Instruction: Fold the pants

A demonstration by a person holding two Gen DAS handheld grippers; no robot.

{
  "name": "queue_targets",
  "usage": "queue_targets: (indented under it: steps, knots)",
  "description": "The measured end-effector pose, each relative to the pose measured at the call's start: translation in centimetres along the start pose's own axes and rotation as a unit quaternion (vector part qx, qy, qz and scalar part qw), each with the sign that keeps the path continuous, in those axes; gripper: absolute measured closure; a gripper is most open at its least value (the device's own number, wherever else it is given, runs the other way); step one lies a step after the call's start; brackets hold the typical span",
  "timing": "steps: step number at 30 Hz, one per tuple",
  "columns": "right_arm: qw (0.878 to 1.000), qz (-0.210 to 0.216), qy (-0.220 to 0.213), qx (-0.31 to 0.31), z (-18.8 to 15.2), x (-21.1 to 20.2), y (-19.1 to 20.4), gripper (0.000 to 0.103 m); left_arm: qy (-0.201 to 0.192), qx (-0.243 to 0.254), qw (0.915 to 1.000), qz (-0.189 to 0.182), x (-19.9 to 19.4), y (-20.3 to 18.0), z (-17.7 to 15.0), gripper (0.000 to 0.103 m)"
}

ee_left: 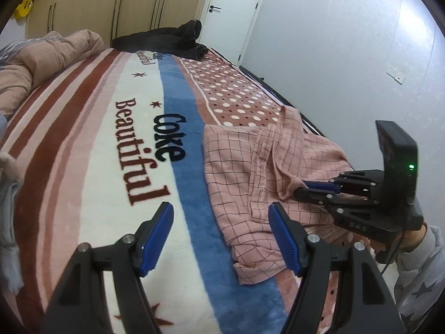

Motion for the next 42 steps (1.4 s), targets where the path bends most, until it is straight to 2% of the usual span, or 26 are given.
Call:
queue_targets:
  steps: [2, 3, 4, 7, 9, 12, 17, 20, 25, 30, 33, 37, 42]
  knots:
    - [1.000, 0.003, 0.006, -0.020, -0.2, -0.4, 0.7, 0.077, 0.001, 0.000, 1.0000, -0.001, 0.0, -0.1, 0.0, 0.036]
    - [0.999, 0.003, 0.008, -0.033, -0.4, -0.6, 1.2, 0.052, 0.001, 0.001, 1.0000, -0.001, 0.0, -0.1, 0.0, 0.036]
    - [0.999, -0.004, 0.007, -0.045, -0.6, -0.6, 1.6, 0.037, 0.001, 0.002, 1.0000, -0.001, 0.0, -0.1, 0.0, 0.036]
    - [0.991, -0.064, 0.023, -0.114, -1.5, 0.1, 3.1, 0.037, 0.001, 0.002, 1.0000, 0.001, -0.1, 0.0, -0.1, 0.036]
    - [0.986, -0.089, 0.030, -0.140, -2.1, 0.7, 3.4, 0.039, 0.000, 0.001, 1.0000, 0.000, -0.2, 0.1, -0.2, 0.036]
    - [0.982, -0.125, 0.028, -0.140, -2.2, 1.0, 2.6, 0.041, -0.002, 0.000, 1.0000, 0.000, -0.4, 0.2, -0.3, 0.036]
    - [0.986, -0.130, 0.015, -0.102, -1.7, -0.1, 0.3, 0.050, -0.002, -0.001, 1.0000, 0.002, -0.5, 0.3, -0.3, 0.036]
    - [0.990, -0.109, 0.008, -0.085, -1.2, -0.3, 0.0, 0.054, -0.004, -0.004, 1.0000, 0.000, -0.5, 0.4, -0.3, 0.036]
    - [0.997, -0.064, 0.007, -0.051, -0.1, 0.9, 0.0, 0.055, -0.003, 0.000, 1.0000, 0.003, -0.7, 0.3, -0.4, 0.036]
    - [0.998, -0.060, 0.008, -0.032, 0.0, 0.5, -1.1, 0.055, -0.004, 0.001, 0.9999, 0.011, -0.9, 0.9, -0.4, 0.036]
    - [0.999, -0.041, 0.006, -0.001, -0.4, -0.3, -2.3, 0.055, -0.003, -0.003, 1.0000, 0.007, -0.8, 0.9, -0.3, 0.036]
    - [0.998, -0.054, 0.007, 0.006, -0.9, -0.8, -3.2, 0.055, 0.000, -0.002, 1.0000, 0.000, -0.1, 0.4, -0.2, 0.036]
    - [0.999, -0.048, 0.011, -0.017, -0.8, -0.1, -1.6, 0.056, 0.006, 0.002, 0.9999, -0.008, 0.9, -0.5, 0.0, 0.036]
Point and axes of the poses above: each gripper's, at about its wrist camera, not at the fingertips, and x roughly the way its jaws point, y to its left, z to its top, the point moved 6 cm from there along x, roughly the way its jaws point, and after that the axes turned 5 degrees about y, right-handed, at the moved point
